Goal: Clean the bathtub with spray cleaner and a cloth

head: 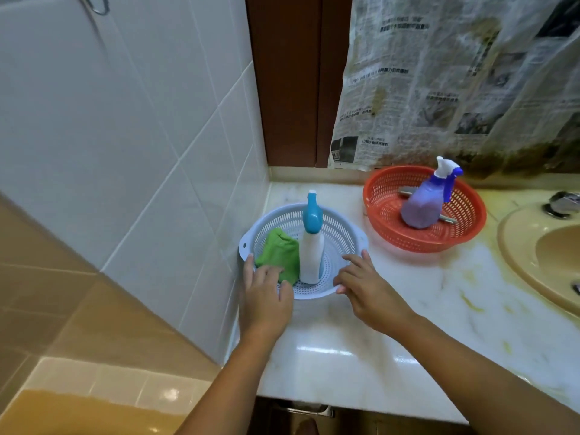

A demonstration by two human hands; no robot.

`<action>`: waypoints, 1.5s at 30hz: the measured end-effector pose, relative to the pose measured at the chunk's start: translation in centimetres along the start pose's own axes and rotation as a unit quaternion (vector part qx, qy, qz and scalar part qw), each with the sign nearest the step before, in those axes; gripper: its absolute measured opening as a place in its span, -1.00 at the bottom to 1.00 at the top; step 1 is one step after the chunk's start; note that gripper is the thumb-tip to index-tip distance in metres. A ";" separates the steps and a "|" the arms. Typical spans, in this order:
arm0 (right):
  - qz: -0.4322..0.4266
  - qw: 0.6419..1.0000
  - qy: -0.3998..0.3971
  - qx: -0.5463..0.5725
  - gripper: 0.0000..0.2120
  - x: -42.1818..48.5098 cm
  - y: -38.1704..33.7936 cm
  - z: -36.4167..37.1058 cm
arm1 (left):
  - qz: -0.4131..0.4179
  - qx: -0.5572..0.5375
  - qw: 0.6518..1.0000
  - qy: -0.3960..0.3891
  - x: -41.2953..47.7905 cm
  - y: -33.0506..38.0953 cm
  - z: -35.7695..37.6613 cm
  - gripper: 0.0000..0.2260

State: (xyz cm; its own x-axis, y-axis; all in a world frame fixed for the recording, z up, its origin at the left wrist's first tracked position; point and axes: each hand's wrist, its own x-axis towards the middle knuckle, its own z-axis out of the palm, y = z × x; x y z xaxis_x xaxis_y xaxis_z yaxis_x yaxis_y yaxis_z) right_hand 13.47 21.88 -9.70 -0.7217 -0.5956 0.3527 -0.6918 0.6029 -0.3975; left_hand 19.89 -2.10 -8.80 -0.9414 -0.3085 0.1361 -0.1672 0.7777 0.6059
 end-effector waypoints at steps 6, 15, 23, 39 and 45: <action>0.031 1.000 -0.003 0.004 -0.66 3.7 2.7 0.1 | 0.018 -0.015 0.999 0.045 4.6 0.8 1.2 -0.47; 0.065 0.998 -0.010 -0.003 -0.61 8.0 5.3 0.2 | 0.008 -0.004 1.000 0.007 10.6 1.4 2.2 -0.54; 0.075 0.997 -0.025 -0.025 -0.85 10.7 7.2 0.1 | -0.017 -0.002 1.000 -0.021 13.9 2.2 2.9 -0.65; 0.124 0.991 -0.046 -0.021 -0.77 14.5 8.9 -0.3 | 0.002 -0.043 0.997 -0.066 15.9 2.4 3.0 -0.70; 0.134 0.988 -0.078 0.015 -0.79 14.8 9.0 -1.2 | -0.006 -0.040 0.996 -0.076 16.1 2.6 2.8 -0.72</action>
State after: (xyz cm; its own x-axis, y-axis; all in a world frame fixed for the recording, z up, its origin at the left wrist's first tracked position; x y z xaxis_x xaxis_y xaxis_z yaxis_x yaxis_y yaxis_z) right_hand -3.46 19.13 -7.03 -0.8644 -0.4933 0.0976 -0.4743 0.7353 -0.4840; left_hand 3.51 -3.50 -7.24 -0.9741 -0.2257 0.0113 -0.1605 0.7265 0.6682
